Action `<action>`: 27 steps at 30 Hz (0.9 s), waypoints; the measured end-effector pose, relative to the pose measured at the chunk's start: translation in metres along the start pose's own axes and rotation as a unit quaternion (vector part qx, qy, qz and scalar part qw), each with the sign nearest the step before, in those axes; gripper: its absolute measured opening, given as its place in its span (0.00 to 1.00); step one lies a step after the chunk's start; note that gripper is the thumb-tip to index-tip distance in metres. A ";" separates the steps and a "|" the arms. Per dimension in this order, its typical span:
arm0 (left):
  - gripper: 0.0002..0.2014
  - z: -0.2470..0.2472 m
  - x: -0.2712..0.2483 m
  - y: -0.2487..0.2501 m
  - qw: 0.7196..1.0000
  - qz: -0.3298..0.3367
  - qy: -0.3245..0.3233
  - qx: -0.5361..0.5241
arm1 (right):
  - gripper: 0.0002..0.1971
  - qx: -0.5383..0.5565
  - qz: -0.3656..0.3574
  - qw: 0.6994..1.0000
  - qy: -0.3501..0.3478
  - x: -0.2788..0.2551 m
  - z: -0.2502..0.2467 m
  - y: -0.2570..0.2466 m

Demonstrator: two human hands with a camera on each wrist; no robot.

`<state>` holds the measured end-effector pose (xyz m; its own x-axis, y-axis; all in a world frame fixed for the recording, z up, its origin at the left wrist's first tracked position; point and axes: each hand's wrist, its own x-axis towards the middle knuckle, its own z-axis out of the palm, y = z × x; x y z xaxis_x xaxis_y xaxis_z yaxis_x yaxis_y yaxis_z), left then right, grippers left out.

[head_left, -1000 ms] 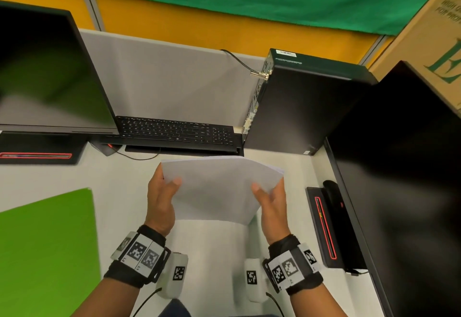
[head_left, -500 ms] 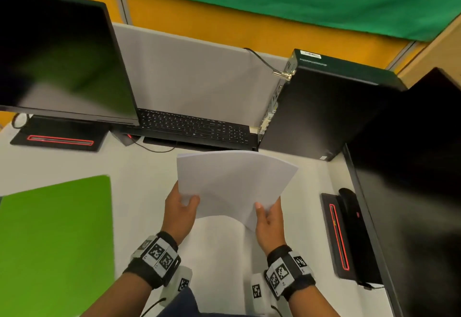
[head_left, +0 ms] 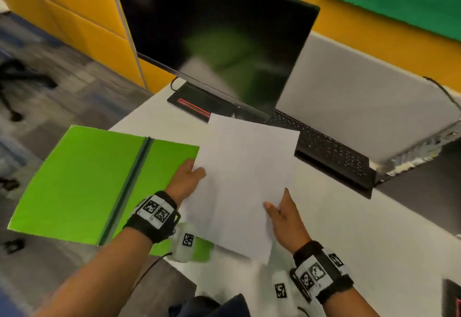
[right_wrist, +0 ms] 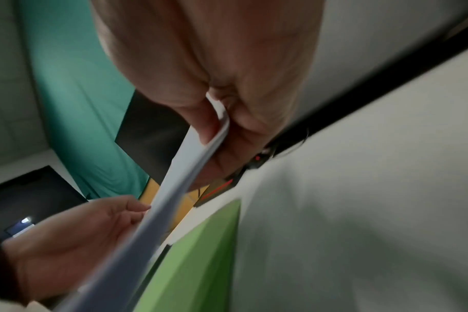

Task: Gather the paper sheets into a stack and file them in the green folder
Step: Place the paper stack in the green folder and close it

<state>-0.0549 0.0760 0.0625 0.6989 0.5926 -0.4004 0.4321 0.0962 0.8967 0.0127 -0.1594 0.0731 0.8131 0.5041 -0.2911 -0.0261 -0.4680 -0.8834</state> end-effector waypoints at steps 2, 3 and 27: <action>0.11 -0.048 0.014 -0.008 0.998 -0.028 0.053 0.008 | 0.25 0.023 0.028 0.998 -0.057 0.021 0.030 -0.012; 0.13 -0.075 0.019 -0.013 0.996 -0.033 0.080 0.019 | 0.25 0.031 0.042 0.996 -0.079 0.031 0.046 -0.016; 0.57 -0.323 0.041 -0.124 0.893 -0.219 0.204 0.336 | 0.28 -0.007 0.153 0.976 -0.154 0.061 0.162 -0.016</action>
<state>-0.2639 0.3469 -0.0039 0.1713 0.8715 -0.4595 0.9537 -0.0297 0.2992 -0.0317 -0.0042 0.0098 0.5550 0.5323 -0.6392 -0.2312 -0.6394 -0.7333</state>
